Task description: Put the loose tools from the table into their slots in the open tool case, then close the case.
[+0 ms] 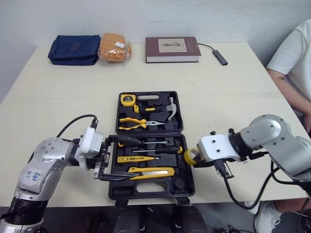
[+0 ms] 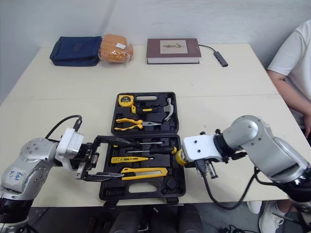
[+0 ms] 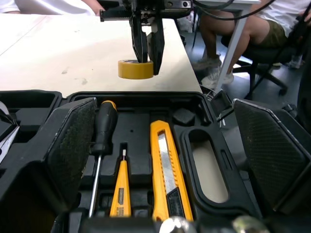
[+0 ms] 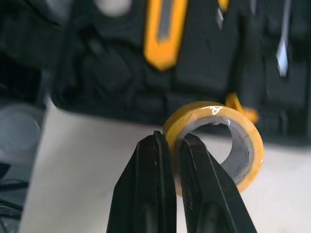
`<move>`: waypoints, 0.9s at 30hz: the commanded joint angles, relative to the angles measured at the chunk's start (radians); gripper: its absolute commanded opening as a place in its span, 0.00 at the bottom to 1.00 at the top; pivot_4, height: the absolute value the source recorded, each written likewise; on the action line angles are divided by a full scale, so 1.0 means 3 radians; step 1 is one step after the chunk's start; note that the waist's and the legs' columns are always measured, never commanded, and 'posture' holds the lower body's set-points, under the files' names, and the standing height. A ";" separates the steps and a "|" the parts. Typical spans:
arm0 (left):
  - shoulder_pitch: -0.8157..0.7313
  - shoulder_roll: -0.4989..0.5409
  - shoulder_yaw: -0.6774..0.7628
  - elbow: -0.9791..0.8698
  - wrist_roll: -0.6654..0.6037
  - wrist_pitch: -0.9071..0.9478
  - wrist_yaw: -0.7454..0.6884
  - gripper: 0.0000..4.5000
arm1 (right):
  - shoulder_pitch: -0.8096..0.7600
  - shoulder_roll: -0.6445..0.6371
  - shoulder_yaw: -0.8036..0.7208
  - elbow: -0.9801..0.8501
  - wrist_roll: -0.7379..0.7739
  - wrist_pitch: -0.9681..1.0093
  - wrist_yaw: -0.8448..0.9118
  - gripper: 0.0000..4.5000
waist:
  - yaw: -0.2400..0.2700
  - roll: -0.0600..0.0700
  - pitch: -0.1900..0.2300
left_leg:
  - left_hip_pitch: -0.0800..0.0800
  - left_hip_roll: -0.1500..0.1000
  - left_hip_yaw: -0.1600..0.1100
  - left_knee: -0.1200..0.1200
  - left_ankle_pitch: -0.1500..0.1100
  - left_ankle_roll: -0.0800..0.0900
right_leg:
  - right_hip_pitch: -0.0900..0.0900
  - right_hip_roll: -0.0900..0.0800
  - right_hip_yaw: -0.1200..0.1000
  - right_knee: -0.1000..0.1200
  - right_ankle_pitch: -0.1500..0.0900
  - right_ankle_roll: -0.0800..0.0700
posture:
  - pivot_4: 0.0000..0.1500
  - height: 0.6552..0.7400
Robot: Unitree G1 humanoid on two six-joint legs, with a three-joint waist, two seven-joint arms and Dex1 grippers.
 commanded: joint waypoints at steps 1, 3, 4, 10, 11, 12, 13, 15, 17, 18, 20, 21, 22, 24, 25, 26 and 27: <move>0.0061 0.0071 -0.0028 -0.0077 0.0062 -0.0089 -0.0134 1.00 | -0.0155 0.0300 0.0292 -0.0264 0.0053 0.0052 0.0052 0.01 | -0.0008 0.0000 0.0000 | 0.0000 0.0000 0.0000 0.0001 0.0000 0.0000 | 0.0000 0.0000 0.0000 0.0000 0.0000 0.0000 | 1.00 1.00; 0.0084 0.0079 -0.0034 -0.0097 0.0060 -0.0076 -0.0133 1.00 | -0.0144 0.0331 0.0390 -0.0273 0.0013 0.0065 0.0088 0.01 | -0.0007 0.0000 0.0000 | 0.0000 0.0000 0.0001 0.0000 0.0000 0.0000 | -0.0001 0.0000 0.0001 0.0001 0.0000 0.0000 | 1.00 1.00; 0.0096 0.0086 -0.0036 -0.0100 0.0063 -0.0075 -0.0142 1.00 | -0.0141 0.0349 0.0430 -0.0274 -0.0002 0.0075 0.0094 0.01 | -0.0005 0.0000 0.0000 | 0.0001 0.0000 0.0000 0.0000 0.0000 0.0000 | -0.0001 -0.0001 0.0001 0.0002 0.0000 -0.0001 | 1.00 1.00; 0.0173 0.0125 -0.0008 -0.0176 0.0033 -0.0023 -0.0150 1.00 | -0.0112 0.0324 0.0641 -0.0340 -0.0070 0.0170 0.0138 0.01 | 0.0001 -0.0001 -0.0001 | -0.0003 -0.0006 -0.0005 0.0003 0.0001 0.0004 | 0.0000 -0.0011 0.0004 0.0005 -0.0001 -0.0001 | 1.00 1.00; 0.0180 0.0126 -0.0012 -0.0184 0.0037 -0.0024 -0.0147 1.00 | -0.0102 0.0313 0.0651 -0.0361 -0.0059 0.0195 0.0147 0.01 | 0.0000 -0.0001 -0.0001 | -0.0003 -0.0006 -0.0005 0.0003 0.0001 0.0003 | -0.0001 -0.0011 0.0004 0.0005 -0.0001 -0.0001 | 1.00 1.00; 0.0190 0.0129 -0.0016 -0.0188 0.0039 -0.0029 -0.0145 1.00 | -0.0081 0.0309 0.0664 -0.0387 -0.0032 0.0247 0.0146 0.01 | 0.0000 -0.0001 -0.0001 | -0.0003 -0.0005 -0.0006 0.0002 0.0001 0.0003 | -0.0001 -0.0010 0.0004 0.0005 -0.0001 -0.0002 | 1.00 1.00; 0.0198 0.0131 -0.0017 -0.0194 0.0039 -0.0031 -0.0142 1.00 | -0.0062 0.0302 0.0684 -0.0404 -0.0032 0.0275 0.0144 0.01 | 0.0000 -0.0001 -0.0001 | -0.0003 -0.0005 -0.0006 0.0002 0.0001 0.0003 | -0.0001 -0.0010 0.0004 0.0005 -0.0001 -0.0002 | 1.00 1.00; 0.0209 0.0132 -0.0017 -0.0209 0.0038 -0.0027 -0.0139 1.00 | -0.0035 0.0308 0.0711 -0.0421 -0.0052 0.0303 0.0127 0.01 | 0.0001 -0.0001 -0.0001 | -0.0003 -0.0005 -0.0006 0.0002 0.0001 0.0003 | -0.0001 -0.0010 0.0004 0.0006 -0.0001 -0.0002 | 1.00 1.00; 0.0229 0.0138 -0.0009 -0.0229 0.0037 -0.0023 -0.0139 1.00 | -0.0008 0.0330 0.0749 -0.0444 -0.0075 0.0336 0.0102 0.01 | 0.0001 -0.0001 -0.0001 | -0.0003 -0.0005 -0.0006 0.0002 0.0001 0.0003 | -0.0001 -0.0010 0.0003 0.0005 -0.0001 -0.0002 | 1.00 1.00; 0.0236 0.0141 -0.0002 -0.0235 0.0035 -0.0021 -0.0139 1.00 | -0.0003 0.0343 0.0770 -0.0452 -0.0088 0.0340 0.0094 0.01 | 0.0001 -0.0001 -0.0001 | -0.0003 -0.0005 -0.0006 0.0002 0.0001 0.0003 | -0.0001 -0.0010 0.0003 0.0005 -0.0001 -0.0002 | 1.00 1.00; 0.0251 0.0158 0.0014 -0.0239 0.0039 -0.0018 -0.0139 1.00 | -0.0008 0.0367 0.0823 -0.0451 -0.0134 0.0402 0.0050 0.01 | 0.0001 -0.0002 -0.0001 | -0.0002 -0.0005 -0.0006 0.0002 0.0001 0.0003 | -0.0001 -0.0010 0.0003 0.0006 -0.0001 -0.0002 | 1.00 1.00; 0.0251 0.0163 0.0017 -0.0242 0.0039 -0.0014 -0.0135 1.00 | -0.0011 0.0365 0.0842 -0.0442 -0.0160 0.0411 0.0038 0.01 | 0.0001 -0.0002 -0.0001 | -0.0002 -0.0005 -0.0006 0.0002 0.0001 0.0003 | -0.0001 -0.0010 0.0003 0.0006 -0.0001 -0.0002 | 1.00 1.00; 0.0253 0.0169 0.0026 -0.0244 0.0037 -0.0010 -0.0129 1.00 | -0.0019 0.0341 0.0877 -0.0393 -0.0244 0.0359 0.0034 0.01 | 0.0001 -0.0002 -0.0001 | -0.0002 -0.0005 -0.0006 0.0002 0.0001 0.0003 | -0.0001 -0.0010 0.0004 0.0006 -0.0001 -0.0002 | 1.00 1.00; 0.0258 0.0176 0.0034 -0.0251 0.0036 -0.0007 -0.0117 1.00 | -0.0033 0.0311 0.0903 -0.0346 -0.0335 0.0351 0.0009 0.01 | 0.0000 -0.0003 -0.0002 | -0.0001 -0.0005 -0.0006 0.0002 0.0001 0.0003 | -0.0001 -0.0010 0.0004 0.0006 -0.0001 -0.0002 | 1.00 1.00; 0.0263 0.0179 0.0038 -0.0253 0.0039 -0.0009 -0.0108 1.00 | -0.0041 0.0297 0.0910 -0.0345 -0.0350 0.0366 0.0012 0.01 | 0.0000 -0.0005 -0.0003 | -0.0001 -0.0005 -0.0006 0.0002 0.0001 0.0003 | 0.0000 -0.0010 0.0004 0.0006 -0.0001 -0.0002 | 1.00 1.00; 0.0268 0.0181 0.0041 -0.0255 0.0040 -0.0009 -0.0100 1.00 | -0.0060 0.0285 0.0921 -0.0352 -0.0365 0.0400 0.0015 0.01 | 0.0000 -0.0010 -0.0006 | 0.0000 -0.0005 -0.0006 0.0002 0.0001 0.0003 | 0.0000 -0.0010 0.0003 0.0006 -0.0001 -0.0002 | 1.00 1.00; 0.0272 0.0176 0.0038 -0.0259 0.0045 -0.0012 -0.0088 1.00 | -0.0087 0.0225 0.0973 -0.0354 -0.0433 0.0432 0.0053 0.01 | 0.0000 -0.0013 -0.0008 | 0.0002 -0.0005 -0.0006 0.0002 0.0001 0.0003 | 0.0002 -0.0010 0.0004 0.0006 -0.0001 -0.0002 | 1.00 1.00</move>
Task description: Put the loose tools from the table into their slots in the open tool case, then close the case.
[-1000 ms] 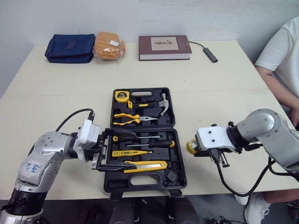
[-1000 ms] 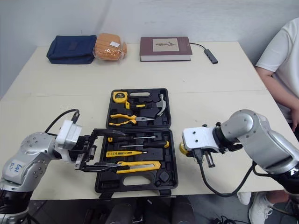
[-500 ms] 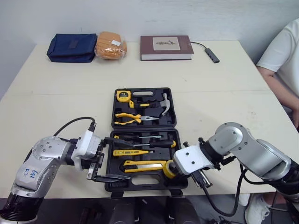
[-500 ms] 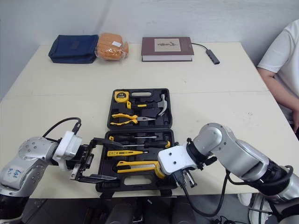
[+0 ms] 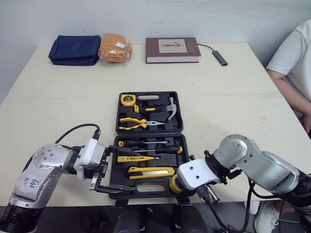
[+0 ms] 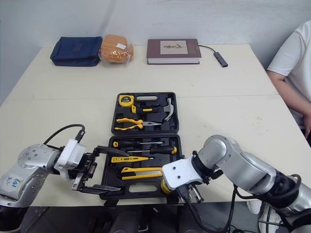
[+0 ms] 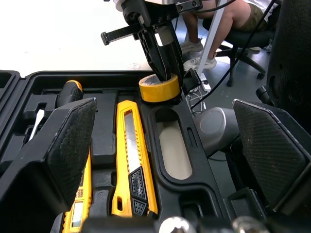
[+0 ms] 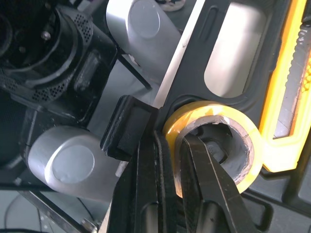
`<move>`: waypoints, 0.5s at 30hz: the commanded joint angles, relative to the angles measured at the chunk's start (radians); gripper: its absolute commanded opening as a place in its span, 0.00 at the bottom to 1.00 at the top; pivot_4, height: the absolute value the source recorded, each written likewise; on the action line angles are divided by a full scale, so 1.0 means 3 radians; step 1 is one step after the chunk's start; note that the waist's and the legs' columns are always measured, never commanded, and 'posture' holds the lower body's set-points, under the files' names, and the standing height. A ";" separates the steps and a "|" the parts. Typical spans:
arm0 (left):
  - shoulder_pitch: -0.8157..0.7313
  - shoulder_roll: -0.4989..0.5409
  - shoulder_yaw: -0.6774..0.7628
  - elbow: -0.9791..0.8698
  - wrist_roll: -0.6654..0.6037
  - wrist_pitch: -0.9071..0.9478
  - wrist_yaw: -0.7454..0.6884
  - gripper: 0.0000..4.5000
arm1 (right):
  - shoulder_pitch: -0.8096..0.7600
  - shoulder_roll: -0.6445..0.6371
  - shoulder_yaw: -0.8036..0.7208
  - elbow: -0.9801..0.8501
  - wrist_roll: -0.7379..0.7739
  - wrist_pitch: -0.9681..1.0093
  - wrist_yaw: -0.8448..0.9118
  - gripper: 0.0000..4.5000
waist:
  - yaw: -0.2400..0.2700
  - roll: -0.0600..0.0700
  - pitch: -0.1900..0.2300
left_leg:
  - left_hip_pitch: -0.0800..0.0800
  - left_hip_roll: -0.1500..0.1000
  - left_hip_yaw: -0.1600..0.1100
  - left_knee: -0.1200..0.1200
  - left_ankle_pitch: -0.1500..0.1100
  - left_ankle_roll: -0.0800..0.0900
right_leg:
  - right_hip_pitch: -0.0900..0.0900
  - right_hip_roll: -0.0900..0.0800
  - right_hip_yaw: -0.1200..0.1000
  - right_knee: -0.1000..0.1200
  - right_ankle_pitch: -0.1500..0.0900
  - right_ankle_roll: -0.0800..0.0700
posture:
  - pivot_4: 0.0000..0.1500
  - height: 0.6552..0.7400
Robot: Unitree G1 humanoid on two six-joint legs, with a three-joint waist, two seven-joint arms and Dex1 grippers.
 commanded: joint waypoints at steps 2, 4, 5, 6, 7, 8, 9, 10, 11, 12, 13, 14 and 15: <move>0.0030 0.0026 0.0069 -0.0120 -0.0011 -0.0015 0.0048 1.00 | -0.0060 -0.0151 0.0175 0.0033 -0.0302 0.0128 0.0011 0.01 | 0.0000 -0.0004 -0.0002 | 0.0001 0.0000 0.0000 0.0000 0.0000 0.0000 | 0.0001 -0.0001 0.0001 0.0000 0.0000 0.0000 | 1.00 1.00; 0.0027 0.0005 0.0057 -0.0117 0.0006 -0.0036 0.0077 1.00 | -0.0120 -0.0084 0.0168 0.0047 -0.0327 0.0197 -0.0054 0.01 | 0.0003 -0.0008 -0.0005 | 0.0001 -0.0001 -0.0002 0.0000 0.0000 0.0000 | 0.0001 -0.0003 0.0004 0.0000 0.0000 0.0000 | 1.00 1.00; 0.0028 0.0000 0.0053 -0.0118 0.0011 -0.0043 0.0087 1.00 | -0.0136 -0.0066 0.0168 0.0048 -0.0332 0.0219 -0.0071 0.01 | 0.0002 -0.0011 -0.0007 | 0.0001 0.0000 -0.0003 0.0000 0.0000 -0.0001 | 0.0001 -0.0003 0.0006 0.0000 0.0000 0.0000 | 1.00 1.00; 0.0022 -0.0004 0.0045 -0.0113 0.0014 -0.0049 0.0095 1.00 | -0.0176 -0.0093 0.0207 0.0048 -0.0380 0.0244 -0.0045 0.01 | 0.0000 -0.0013 -0.0008 | 0.0001 0.0000 -0.0004 -0.0001 -0.0001 -0.0001 | 0.0001 -0.0003 0.0007 0.0000 0.0000 -0.0001 | 1.00 1.00; 0.0018 -0.0004 0.0040 -0.0110 0.0014 -0.0052 0.0099 1.00 | -0.0201 -0.0116 0.0237 0.0048 -0.0416 0.0260 -0.0023 0.01 | -0.0001 -0.0013 -0.0008 | 0.0001 0.0000 -0.0004 -0.0001 -0.0001 -0.0001 | 0.0001 -0.0003 0.0007 0.0000 0.0000 -0.0001 | 1.00 1.00; 0.0014 -0.0009 0.0033 -0.0107 0.0019 -0.0058 0.0107 1.00 | -0.0219 -0.0141 0.0262 0.0044 -0.0438 0.0278 0.0000 0.01 | -0.0002 -0.0013 -0.0008 | 0.0001 0.0000 -0.0004 -0.0001 -0.0001 -0.0001 | 0.0001 -0.0004 0.0007 0.0001 0.0000 -0.0001 | 1.00 1.00; 0.0007 -0.0014 0.0028 -0.0100 0.0025 -0.0065 0.0115 1.00 | -0.0232 -0.0157 0.0278 0.0035 -0.0426 0.0295 0.0037 0.01 | -0.0002 -0.0013 -0.0008 | 0.0001 0.0000 -0.0004 -0.0001 -0.0001 -0.0002 | 0.0001 -0.0004 0.0007 0.0001 0.0000 -0.0001 | 1.00 1.00; 0.0003 -0.0016 0.0026 -0.0095 0.0029 -0.0069 0.0120 1.00 | -0.0239 -0.0163 0.0285 0.0028 -0.0407 0.0307 0.0058 0.01 | -0.0002 -0.0013 -0.0008 | 0.0001 0.0000 -0.0004 -0.0001 -0.0001 -0.0002 | 0.0001 -0.0004 0.0007 0.0001 0.0000 -0.0001 | 1.00 1.00; 0.0004 -0.0020 0.0022 -0.0097 0.0034 -0.0073 0.0126 1.00 | -0.0238 -0.0170 0.0289 0.0019 -0.0396 0.0313 0.0071 0.01 | 0.0002 -0.0014 -0.0008 | 0.0002 0.0000 -0.0004 -0.0001 -0.0001 -0.0002 | 0.0001 -0.0004 0.0007 0.0001 0.0000 -0.0001 | 1.00 1.00; 0.0003 -0.0022 0.0022 -0.0094 0.0038 -0.0078 0.0130 1.00 | -0.0239 -0.0171 0.0315 0.0019 -0.0415 0.0305 0.0074 0.01 | 0.0006 -0.0014 -0.0009 | 0.0001 0.0000 -0.0005 -0.0001 -0.0001 -0.0002 | 0.0002 -0.0005 0.0006 0.0001 0.0000 -0.0001 | 1.00 1.00; 0.0004 -0.0026 0.0022 -0.0097 0.0041 -0.0080 0.0138 1.00 | -0.0236 -0.0164 0.0343 0.0027 -0.0453 0.0281 0.0059 0.01 | 0.0009 -0.0015 -0.0009 | 0.0001 -0.0001 -0.0005 -0.0001 -0.0001 -0.0002 | 0.0002 -0.0006 0.0006 0.0001 0.0000 -0.0001 | 1.00 1.00; 0.0004 -0.0028 0.0022 -0.0099 0.0043 -0.0081 0.0145 1.00 | -0.0233 -0.0157 0.0363 0.0033 -0.0482 0.0263 0.0049 0.01 | 0.0009 -0.0015 -0.0009 | 0.0001 -0.0002 -0.0005 0.0000 -0.0001 -0.0001 | 0.0002 -0.0007 0.0006 0.0000 0.0000 -0.0001 | 1.00 1.00; 0.0008 -0.0028 0.0023 -0.0105 0.0043 -0.0080 0.0154 1.00 | -0.0227 -0.0118 0.0353 0.0038 -0.0481 0.0289 0.0006 0.01 | 0.0006 -0.0019 -0.0012 | 0.0001 -0.0003 -0.0005 -0.0001 -0.0001 -0.0001 | 0.0003 -0.0008 0.0006 0.0000 0.0000 -0.0001 | 1.00 1.00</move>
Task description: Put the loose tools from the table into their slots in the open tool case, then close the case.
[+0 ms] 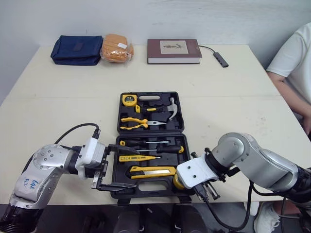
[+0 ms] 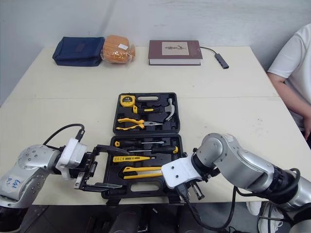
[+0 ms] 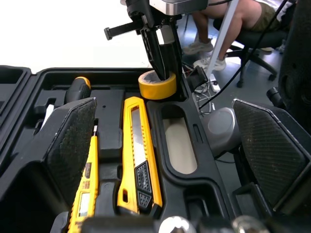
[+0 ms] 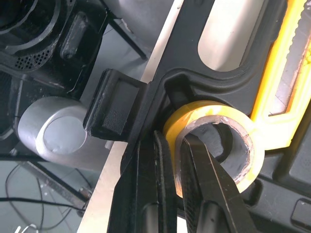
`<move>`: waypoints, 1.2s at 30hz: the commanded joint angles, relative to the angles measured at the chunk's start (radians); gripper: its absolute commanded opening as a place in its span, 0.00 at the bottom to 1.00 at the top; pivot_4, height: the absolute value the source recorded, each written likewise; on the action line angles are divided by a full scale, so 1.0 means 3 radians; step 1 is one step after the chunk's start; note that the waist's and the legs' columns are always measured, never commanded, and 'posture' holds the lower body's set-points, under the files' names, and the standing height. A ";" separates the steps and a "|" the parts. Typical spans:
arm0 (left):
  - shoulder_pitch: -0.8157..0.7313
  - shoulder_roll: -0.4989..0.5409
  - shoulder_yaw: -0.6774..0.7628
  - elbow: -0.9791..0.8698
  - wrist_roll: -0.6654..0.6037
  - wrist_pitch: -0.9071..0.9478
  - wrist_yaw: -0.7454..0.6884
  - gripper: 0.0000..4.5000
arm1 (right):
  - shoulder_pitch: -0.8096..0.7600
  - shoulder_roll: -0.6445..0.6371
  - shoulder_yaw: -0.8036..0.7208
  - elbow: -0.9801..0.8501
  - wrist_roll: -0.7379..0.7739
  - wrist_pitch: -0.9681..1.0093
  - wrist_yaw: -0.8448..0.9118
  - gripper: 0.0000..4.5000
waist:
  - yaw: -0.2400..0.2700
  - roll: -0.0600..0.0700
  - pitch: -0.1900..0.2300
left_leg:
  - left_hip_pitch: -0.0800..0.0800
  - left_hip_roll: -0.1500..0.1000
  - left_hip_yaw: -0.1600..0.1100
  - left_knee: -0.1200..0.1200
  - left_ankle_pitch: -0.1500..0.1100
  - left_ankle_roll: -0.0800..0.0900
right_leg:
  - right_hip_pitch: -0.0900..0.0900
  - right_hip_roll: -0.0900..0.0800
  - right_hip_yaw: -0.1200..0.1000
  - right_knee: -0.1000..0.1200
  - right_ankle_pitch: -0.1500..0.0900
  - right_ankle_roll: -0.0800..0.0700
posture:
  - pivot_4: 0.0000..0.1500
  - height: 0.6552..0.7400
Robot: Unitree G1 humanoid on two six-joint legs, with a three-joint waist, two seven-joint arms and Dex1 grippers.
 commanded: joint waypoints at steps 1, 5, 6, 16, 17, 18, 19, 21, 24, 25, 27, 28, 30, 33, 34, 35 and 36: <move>-0.0004 -0.0018 0.0024 -0.0106 0.0000 -0.0035 0.0038 1.00 | 0.0035 -0.0017 0.0081 0.0061 -0.0188 0.0072 -0.0091 0.01 | -0.0004 -0.0005 -0.0003 | 0.0000 0.0000 -0.0001 0.0000 0.0000 0.0000 | 0.0000 0.0000 0.0000 0.0000 0.0000 0.0000 | 1.00 1.00; 0.0007 -0.0012 0.0028 -0.0119 -0.0006 -0.0035 0.0047 1.00 | 0.0034 -0.0016 -0.0005 0.0005 -0.0024 0.0143 -0.0004 0.11 | -0.0005 -0.0006 -0.0004 | 0.0000 0.0000 -0.0001 -0.0001 0.0000 0.0000 | 0.0000 0.0000 0.0000 0.0000 0.0000 0.0000 | 1.00 1.00; 0.0006 -0.0010 0.0031 -0.0113 -0.0007 -0.0036 0.0046 1.00 | 0.0028 -0.0005 -0.0057 0.0003 0.0035 0.0127 0.0018 0.21 | -0.0003 -0.0006 -0.0004 | 0.0000 0.0000 -0.0002 -0.0001 0.0000 0.0000 | 0.0000 0.0000 -0.0001 0.0000 0.0000 0.0000 | 1.00 1.00; -0.0016 -0.0025 0.0017 -0.0065 0.0002 -0.0051 0.0039 1.00 | 0.0093 -0.0131 -0.0583 -0.0162 0.0912 0.0235 0.0390 0.36 | -0.0010 -0.0006 -0.0003 | -0.0003 0.0000 -0.0003 -0.0005 -0.0001 -0.0001 | -0.0002 0.0001 -0.0004 -0.0003 0.0000 0.0000 | 1.00 1.00; -0.0015 -0.0028 0.0012 -0.0057 0.0006 -0.0057 0.0034 1.00 | 0.0199 -0.0080 -0.0782 -0.0108 0.1043 0.0153 0.0327 0.36 | -0.0012 -0.0006 -0.0003 | -0.0003 0.0000 -0.0003 -0.0005 -0.0001 0.0000 | -0.0002 0.0001 -0.0004 -0.0003 0.0000 0.0000 | 1.00 1.00; -0.0015 -0.0031 0.0008 -0.0052 0.0009 -0.0060 0.0031 1.00 | 0.0275 -0.0042 -0.0923 -0.0069 0.1134 0.0089 0.0280 0.36 | -0.0009 -0.0006 -0.0003 | -0.0003 0.0000 -0.0003 -0.0005 -0.0001 0.0000 | -0.0002 0.0001 -0.0004 -0.0003 0.0000 0.0000 | 1.00 1.00; -0.0014 -0.0034 0.0008 -0.0049 0.0008 -0.0062 0.0030 1.00 | 0.0353 -0.0018 -0.1053 -0.0045 0.1219 0.0097 0.0216 0.36 | -0.0007 -0.0006 -0.0003 | -0.0002 0.0000 -0.0003 -0.0005 -0.0001 -0.0001 | -0.0002 0.0001 -0.0004 -0.0003 0.0000 -0.0001 | 1.00 1.00; -0.0020 -0.0034 0.0007 -0.0032 0.0011 -0.0069 0.0020 1.00 | 0.0646 0.0177 -0.1435 0.0035 0.1497 -0.0083 0.0099 0.36 | -0.0004 -0.0006 -0.0003 | -0.0003 0.0001 -0.0004 -0.0006 -0.0001 -0.0001 | -0.0001 0.0001 -0.0005 -0.0004 0.0000 -0.0001 | 1.00 1.00; -0.0028 -0.0029 0.0002 -0.0012 0.0021 -0.0082 0.0002 1.00 | 0.0948 0.0290 -0.1723 0.0074 0.1857 -0.0254 0.0205 0.36 | 0.0000 -0.0007 -0.0004 | -0.0003 0.0001 -0.0005 -0.0006 -0.0001 0.0000 | 0.0002 0.0002 -0.0006 -0.0005 0.0000 -0.0001 | 1.00 1.00; -0.0026 -0.0025 0.0005 -0.0009 0.0022 -0.0087 -0.0005 1.00 | 0.0996 0.0297 -0.1757 0.0072 0.1902 -0.0278 0.0230 0.36 | 0.0001 -0.0007 -0.0004 | -0.0003 0.0000 -0.0005 -0.0006 -0.0001 0.0000 | 0.0002 0.0001 -0.0007 -0.0005 0.0000 0.0000 | 1.00 1.00; -0.0074 -0.0033 -0.0008 0.0029 0.0042 -0.0106 -0.0008 1.00 | 0.1358 0.0427 -0.1831 0.0161 0.1761 -0.0673 0.0129 0.25 | 0.0007 -0.0007 -0.0004 | -0.0003 0.0000 -0.0005 -0.0006 0.0000 0.0000 | 0.0002 0.0002 -0.0007 -0.0004 0.0000 0.0000 | 1.00 1.00; -0.0091 -0.0037 -0.0012 0.0042 0.0047 -0.0110 -0.0007 1.00 | 0.1475 0.0501 -0.1857 0.0198 0.1714 -0.0785 0.0035 0.20 | 0.0010 -0.0008 -0.0004 | -0.0003 0.0000 -0.0005 -0.0006 0.0000 0.0001 | 0.0003 0.0002 -0.0007 -0.0005 0.0000 0.0000 | 1.00 1.00; -0.0112 -0.0032 -0.0007 0.0054 0.0050 -0.0107 -0.0011 1.00 | 0.1635 0.0616 -0.1808 0.0354 0.1491 -0.1209 -0.0039 0.02 | 0.0010 -0.0012 -0.0007 | -0.0002 -0.0001 -0.0005 -0.0007 0.0000 0.0002 | 0.0004 0.0002 -0.0007 -0.0005 0.0000 0.0000 | 1.00 1.00; -0.0095 0.0003 0.0013 0.0055 0.0032 -0.0090 -0.0041 1.00 | 0.1723 0.0738 -0.1741 0.0477 0.1374 -0.1434 -0.0124 0.01 | -0.0005 -0.0009 -0.0005 | 0.0000 -0.0002 0.0001 -0.0007 0.0000 0.0001 | 0.0001 0.0003 -0.0006 -0.0001 0.0000 0.0000 | 1.00 1.00; -0.0089 0.0015 0.0014 0.0056 0.0031 -0.0090 -0.0054 1.00 | 0.1737 0.0752 -0.1723 0.0500 0.1369 -0.1468 -0.0134 0.01 | -0.0010 -0.0009 -0.0005 | 0.0001 -0.0001 0.0001 -0.0007 0.0000 0.0001 | 0.0001 0.0005 -0.0006 -0.0001 0.0000 0.0000 | 1.00 1.00; -0.0092 0.0026 0.0019 0.0065 0.0030 -0.0088 -0.0065 1.00 | 0.1730 0.0746 -0.1690 0.0602 0.1280 -0.1600 -0.0106 0.01 | -0.0008 -0.0009 -0.0005 | 0.0002 0.0001 0.0002 -0.0007 0.0000 0.0000 | 0.0000 0.0007 -0.0007 -0.0001 0.0000 0.0000 | 1.00 1.00; -0.0097 0.0034 0.0026 0.0077 0.0028 -0.0089 -0.0075 1.00 | 0.1718 0.0733 -0.1662 0.0671 0.1220 -0.1681 -0.0085 0.01 | -0.0004 -0.0009 -0.0005 | 0.0003 0.0001 0.0002 -0.0009 0.0001 -0.0001 | 0.0000 0.0007 -0.0006 -0.0001 0.0000 0.0000 | 1.00 1.00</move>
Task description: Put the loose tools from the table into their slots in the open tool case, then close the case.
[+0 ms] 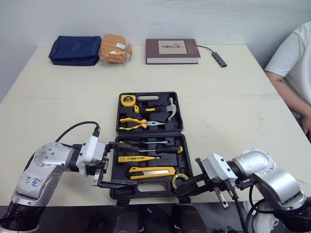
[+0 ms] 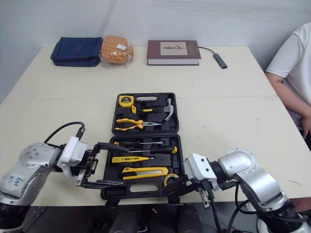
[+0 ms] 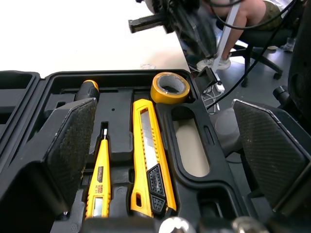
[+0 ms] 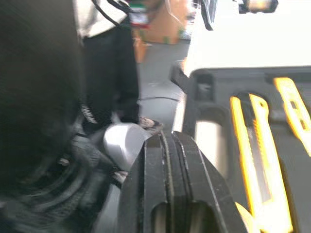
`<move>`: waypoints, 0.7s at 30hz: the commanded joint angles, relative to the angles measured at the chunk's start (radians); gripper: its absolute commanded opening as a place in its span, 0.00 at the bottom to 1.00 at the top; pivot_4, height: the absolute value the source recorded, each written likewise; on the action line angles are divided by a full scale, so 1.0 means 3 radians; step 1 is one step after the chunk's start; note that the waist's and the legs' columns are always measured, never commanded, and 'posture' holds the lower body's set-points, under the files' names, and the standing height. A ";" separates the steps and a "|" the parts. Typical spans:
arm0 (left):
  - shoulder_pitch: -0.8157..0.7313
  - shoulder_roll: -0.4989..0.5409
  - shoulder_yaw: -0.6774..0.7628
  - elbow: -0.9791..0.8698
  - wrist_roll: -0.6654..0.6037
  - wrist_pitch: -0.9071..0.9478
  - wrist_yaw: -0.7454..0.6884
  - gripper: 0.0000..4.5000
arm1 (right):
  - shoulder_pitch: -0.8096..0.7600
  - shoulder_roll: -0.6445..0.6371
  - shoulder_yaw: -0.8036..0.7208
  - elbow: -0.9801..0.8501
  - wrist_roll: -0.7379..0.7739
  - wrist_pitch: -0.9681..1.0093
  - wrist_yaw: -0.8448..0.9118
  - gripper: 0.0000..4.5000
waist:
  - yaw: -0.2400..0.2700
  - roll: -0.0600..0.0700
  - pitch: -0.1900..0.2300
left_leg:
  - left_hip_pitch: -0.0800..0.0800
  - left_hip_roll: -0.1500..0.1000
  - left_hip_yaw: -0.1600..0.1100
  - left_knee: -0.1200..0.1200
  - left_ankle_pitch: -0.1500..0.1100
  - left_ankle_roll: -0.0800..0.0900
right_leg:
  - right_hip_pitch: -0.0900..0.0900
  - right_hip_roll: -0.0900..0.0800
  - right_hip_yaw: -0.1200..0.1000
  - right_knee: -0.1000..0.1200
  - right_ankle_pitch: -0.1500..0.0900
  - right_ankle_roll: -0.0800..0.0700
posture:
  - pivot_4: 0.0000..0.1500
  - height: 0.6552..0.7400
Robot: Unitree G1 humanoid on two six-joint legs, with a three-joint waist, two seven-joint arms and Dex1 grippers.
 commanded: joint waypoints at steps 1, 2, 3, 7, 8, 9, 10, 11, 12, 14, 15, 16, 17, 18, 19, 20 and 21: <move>-0.0019 0.0058 0.0068 -0.0023 -0.0011 -0.0019 -0.0056 1.00 | -0.0033 -0.0018 0.0046 0.0171 -0.0158 -0.0302 0.0047 0.01 | 0.0007 0.0000 0.0000 | 0.0000 0.0000 0.0000 0.0000 0.0000 0.0000 | 0.0000 0.0000 0.0000 0.0000 0.0000 0.0000 | 1.00 1.00; -0.0027 0.0064 0.0071 -0.0021 -0.0016 -0.0013 -0.0057 1.00 | -0.0055 -0.0008 0.0056 0.0227 -0.0184 -0.0356 0.0049 0.01 | 0.0007 0.0000 0.0000 | 0.0000 0.0000 0.0000 0.0000 0.0000 0.0000 | 0.0000 0.0000 0.0000 0.0000 0.0000 0.0000 | 1.00 1.00; -0.0032 0.0069 0.0072 -0.0021 -0.0019 -0.0007 -0.0057 1.00 | -0.0066 0.0005 0.0071 0.0253 -0.0177 -0.0364 0.0047 0.01 | 0.0007 0.0000 0.0000 | 0.0000 0.0000 0.0000 0.0001 0.0000 0.0000 | 0.0001 0.0000 -0.0001 -0.0001 0.0000 0.0000 | 1.00 1.00; -0.0039 0.0090 0.0084 -0.0030 -0.0035 0.0018 -0.0066 1.00 | -0.0083 0.0059 0.0168 0.0344 -0.0224 -0.0473 0.0026 0.01 | 0.0009 0.0000 0.0000 | 0.0000 0.0000 -0.0001 0.0001 0.0000 0.0000 | 0.0001 -0.0001 0.0002 0.0000 0.0000 0.0000 | 1.00 1.00; -0.0037 0.0095 0.0086 -0.0038 -0.0038 0.0025 -0.0064 1.00 | -0.0076 0.0077 0.0185 0.0373 -0.0231 -0.0496 0.0014 0.01 | 0.0009 0.0000 0.0000 | 0.0000 0.0000 -0.0001 0.0001 0.0000 0.0000 | 0.0001 -0.0001 0.0003 0.0000 0.0000 0.0000 | 1.00 1.00; -0.0036 0.0097 0.0088 -0.0042 -0.0040 0.0030 -0.0063 1.00 | -0.0065 0.0089 0.0198 0.0406 -0.0246 -0.0524 0.0009 0.01 | 0.0009 0.0000 0.0000 | 0.0000 0.0000 -0.0001 0.0001 0.0000 0.0000 | 0.0001 -0.0001 0.0004 0.0000 0.0000 0.0000 | 1.00 1.00; -0.0036 0.0098 0.0090 -0.0046 -0.0042 0.0037 -0.0061 1.00 | -0.0054 0.0097 0.0210 0.0448 -0.0272 -0.0572 0.0013 0.01 | 0.0008 0.0000 0.0000 | 0.0000 0.0000 -0.0001 0.0001 0.0000 0.0000 | 0.0001 -0.0001 0.0003 -0.0001 0.0000 0.0000 | 1.00 1.00; -0.0039 0.0100 0.0091 -0.0049 -0.0044 0.0044 -0.0061 1.00 | -0.0043 0.0098 0.0222 0.0499 -0.0293 -0.0620 0.0022 0.01 | 0.0008 0.0000 0.0000 | 0.0000 0.0000 -0.0001 0.0001 0.0000 0.0000 | 0.0001 -0.0001 0.0003 0.0000 0.0000 0.0000 | 1.00 1.00; -0.0041 0.0100 0.0092 -0.0055 -0.0045 0.0050 -0.0059 1.00 | -0.0031 0.0094 0.0228 0.0547 -0.0311 -0.0665 0.0032 0.01 | 0.0009 0.0000 0.0000 | 0.0000 0.0000 -0.0001 0.0001 0.0000 0.0000 | 0.0001 -0.0001 0.0003 0.0000 0.0000 0.0000 | 1.00 1.00; -0.0058 0.0101 0.0093 -0.0047 -0.0044 0.0055 -0.0057 1.00 | -0.0043 0.0106 0.0227 0.0671 -0.0339 -0.0722 0.0017 0.01 | 0.0009 0.0000 0.0000 | 0.0000 0.0000 -0.0001 0.0001 0.0000 0.0000 | 0.0001 -0.0001 0.0003 0.0000 0.0000 0.0000 | 1.00 1.00; -0.0062 0.0102 0.0102 -0.0047 -0.0044 0.0059 -0.0053 1.00 | -0.0059 0.0108 0.0250 0.0774 -0.0380 -0.0755 0.0024 0.01 | 0.0009 0.0000 0.0000 | 0.0000 0.0000 -0.0001 0.0001 0.0000 0.0000 | 0.0001 -0.0001 0.0003 0.0000 0.0000 0.0000 | 1.00 1.00; -0.0059 0.0106 0.0110 -0.0048 -0.0043 0.0059 -0.0053 1.00 | -0.0066 0.0111 0.0277 0.0863 -0.0410 -0.0742 0.0021 0.01 | 0.0009 0.0000 0.0000 | 0.0000 0.0000 -0.0001 0.0001 0.0000 0.0000 | 0.0002 -0.0001 0.0003 0.0000 0.0000 0.0000 | 1.00 1.00; -0.0055 0.0108 0.0115 -0.0050 -0.0043 0.0059 -0.0055 1.00 | -0.0068 0.0113 0.0297 0.0922 -0.0429 -0.0735 0.0021 0.01 | 0.0008 0.0000 0.0000 | 0.0000 0.0000 -0.0001 0.0001 0.0000 0.0000 | 0.0001 -0.0001 0.0002 0.0000 0.0000 0.0000 | 1.00 1.00; -0.0055 0.0107 0.0116 -0.0047 -0.0041 0.0059 -0.0055 1.00 | -0.0057 0.0153 0.0296 0.1016 -0.0421 -0.0721 -0.0009 0.01 | 0.0008 0.0000 0.0000 | 0.0000 0.0000 -0.0001 0.0001 0.0000 0.0000 | 0.0002 -0.0001 0.0002 0.0000 0.0000 0.0000 | 1.00 1.00; -0.0063 0.0103 0.0115 -0.0040 -0.0038 0.0060 -0.0052 1.00 | -0.0043 0.0172 0.0296 0.1077 -0.0405 -0.0709 -0.0012 0.01 | 0.0008 0.0000 0.0000 | 0.0000 0.0000 -0.0001 0.0001 0.0000 0.0000 | 0.0001 -0.0001 0.0002 0.0000 0.0000 0.0000 | 1.00 1.00; -0.0073 0.0098 0.0113 -0.0028 -0.0034 0.0060 -0.0051 1.00 | -0.0040 0.0186 0.0296 0.1123 -0.0395 -0.0708 -0.0009 0.01 | 0.0008 0.0000 0.0000 | 0.0001 0.0000 -0.0001 0.0001 0.0000 0.0000 | 0.0002 -0.0001 0.0002 0.0000 0.0000 0.0000 | 1.00 1.00; -0.0083 0.0093 0.0110 -0.0015 -0.0027 0.0058 -0.0046 1.00 | -0.0028 0.0178 0.0314 0.1191 -0.0433 -0.0741 0.0006 0.01 | 0.0007 0.0000 0.0000 | 0.0002 0.0001 -0.0001 0.0001 0.0000 0.0000 | 0.0003 -0.0001 0.0002 0.0000 0.0000 0.0000 | 1.00 1.00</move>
